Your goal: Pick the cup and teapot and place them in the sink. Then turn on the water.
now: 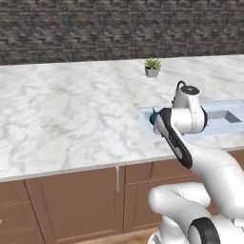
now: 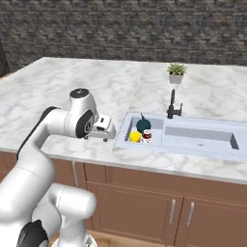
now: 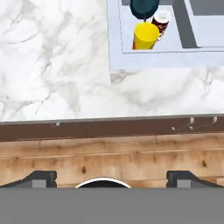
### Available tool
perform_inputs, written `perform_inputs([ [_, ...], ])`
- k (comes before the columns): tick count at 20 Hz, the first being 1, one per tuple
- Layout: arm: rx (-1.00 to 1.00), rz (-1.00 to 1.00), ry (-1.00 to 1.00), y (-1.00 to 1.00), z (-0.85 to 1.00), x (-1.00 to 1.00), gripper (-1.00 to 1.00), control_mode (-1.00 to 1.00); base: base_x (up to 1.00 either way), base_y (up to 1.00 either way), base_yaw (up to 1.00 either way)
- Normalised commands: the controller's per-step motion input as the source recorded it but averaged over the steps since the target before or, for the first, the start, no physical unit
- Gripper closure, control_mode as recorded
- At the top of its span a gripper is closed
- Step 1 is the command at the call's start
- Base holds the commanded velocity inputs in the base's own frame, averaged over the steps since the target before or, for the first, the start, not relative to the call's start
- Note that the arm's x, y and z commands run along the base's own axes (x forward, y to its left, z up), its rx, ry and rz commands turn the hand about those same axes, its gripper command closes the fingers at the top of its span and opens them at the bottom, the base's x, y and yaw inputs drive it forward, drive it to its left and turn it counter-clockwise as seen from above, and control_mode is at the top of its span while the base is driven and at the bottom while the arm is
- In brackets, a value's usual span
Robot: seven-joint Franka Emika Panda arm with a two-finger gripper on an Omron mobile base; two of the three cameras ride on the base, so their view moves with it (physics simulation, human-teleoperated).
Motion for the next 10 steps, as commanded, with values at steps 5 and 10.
perform_inputs([
  [5, 0.00, 0.00, 0.00, 0.00, 0.00, 0.00, -1.00, 1.00, 0.00, -0.97, 0.00],
  [10, 0.00, 0.00, 0.00, 0.00, 0.00, 0.00, -1.00, 1.00, 0.00, -0.97, 0.00],
])
